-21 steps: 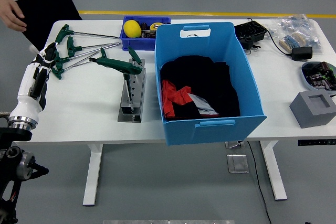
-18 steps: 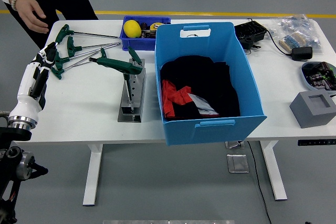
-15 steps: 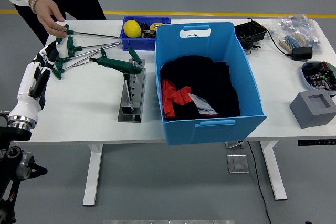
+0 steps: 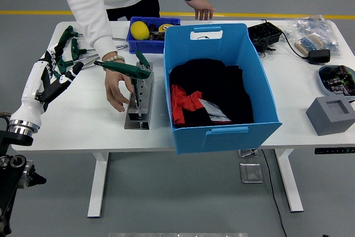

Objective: Lift tool from toolbox,place it in box,lift tool from toolbox,place it in box

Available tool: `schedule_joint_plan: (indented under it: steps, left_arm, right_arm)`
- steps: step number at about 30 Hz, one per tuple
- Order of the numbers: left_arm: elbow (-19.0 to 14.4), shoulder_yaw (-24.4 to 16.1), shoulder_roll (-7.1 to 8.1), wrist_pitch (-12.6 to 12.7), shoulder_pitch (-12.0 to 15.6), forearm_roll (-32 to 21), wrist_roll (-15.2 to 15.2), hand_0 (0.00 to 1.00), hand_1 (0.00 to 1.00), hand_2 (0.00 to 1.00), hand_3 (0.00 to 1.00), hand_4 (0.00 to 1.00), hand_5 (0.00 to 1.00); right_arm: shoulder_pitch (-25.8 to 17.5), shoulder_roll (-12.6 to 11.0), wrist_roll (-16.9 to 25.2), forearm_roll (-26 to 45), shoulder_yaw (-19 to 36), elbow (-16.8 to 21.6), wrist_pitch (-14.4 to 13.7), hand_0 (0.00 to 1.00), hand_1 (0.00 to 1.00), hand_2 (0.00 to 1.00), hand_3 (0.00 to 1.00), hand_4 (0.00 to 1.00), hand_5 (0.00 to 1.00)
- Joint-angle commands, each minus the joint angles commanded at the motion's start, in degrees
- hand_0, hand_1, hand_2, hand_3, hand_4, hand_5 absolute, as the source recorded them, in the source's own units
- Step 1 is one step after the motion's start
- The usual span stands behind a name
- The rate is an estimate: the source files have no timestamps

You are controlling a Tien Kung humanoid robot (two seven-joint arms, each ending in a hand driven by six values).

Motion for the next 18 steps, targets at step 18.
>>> schedule_joint_plan:
  steps: [18]
  left_arm:
    - [-12.9,5.9,8.25,-5.2,-5.6,38.2,2.1,0.998,0.998,0.998,0.998,0.998,0.326]
  right_arm:
    - [-0.8,0.2,-0.4,-1.2,0.7,0.0,0.1,0.635,0.610,0.697,0.552,0.802,0.641]
